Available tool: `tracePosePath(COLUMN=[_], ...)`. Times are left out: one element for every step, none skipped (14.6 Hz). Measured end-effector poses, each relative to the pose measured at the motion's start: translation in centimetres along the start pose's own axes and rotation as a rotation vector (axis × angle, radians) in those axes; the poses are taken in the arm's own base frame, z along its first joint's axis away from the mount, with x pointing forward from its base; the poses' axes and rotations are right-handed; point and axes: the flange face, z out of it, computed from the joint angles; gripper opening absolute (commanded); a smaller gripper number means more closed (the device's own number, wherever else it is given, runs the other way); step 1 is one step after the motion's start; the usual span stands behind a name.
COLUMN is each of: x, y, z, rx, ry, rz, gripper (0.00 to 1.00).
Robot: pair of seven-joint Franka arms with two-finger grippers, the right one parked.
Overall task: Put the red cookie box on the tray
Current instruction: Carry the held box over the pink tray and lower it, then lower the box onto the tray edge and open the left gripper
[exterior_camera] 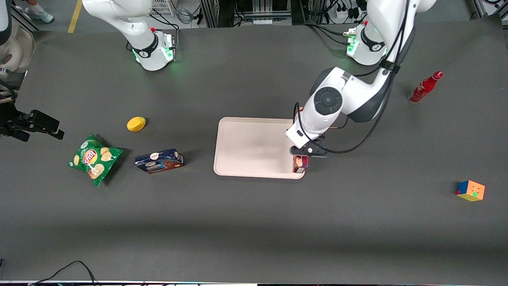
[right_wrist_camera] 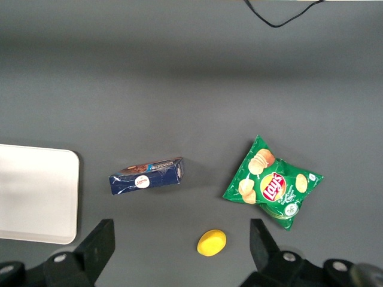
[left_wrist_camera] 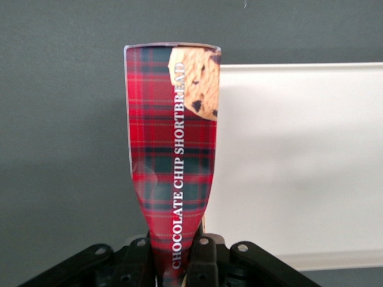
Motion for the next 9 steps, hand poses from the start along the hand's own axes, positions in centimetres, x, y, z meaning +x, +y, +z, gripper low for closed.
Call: tracePosePath(x=[-0.2,-0.4,-0.6,-0.7,-0.7,-0.7,-0.7,-0.7,-0.7], y=[0.4,1.0,1.4,1.8,1.9,1.9,1.8,1.8,1.7], z=[1.1,2.0,2.9,3.6,4.3,4.8,5.4,5.8,6.1], rx=[0.015,0.023,0.023,0.018,0.010,0.004,0.002,0.002,0.002], ry=[-0.001,0.000,0.003,0.010,0.016,0.021,0.019,0.018,0.016], rz=[-0.001,-0.006,-0.014,-0.018,-0.020,-0.021,-0.023,-0.024,-0.025], gripper=[0.03,0.03,0.03,0.03,0.03,0.03,0.04,0.07,0.07])
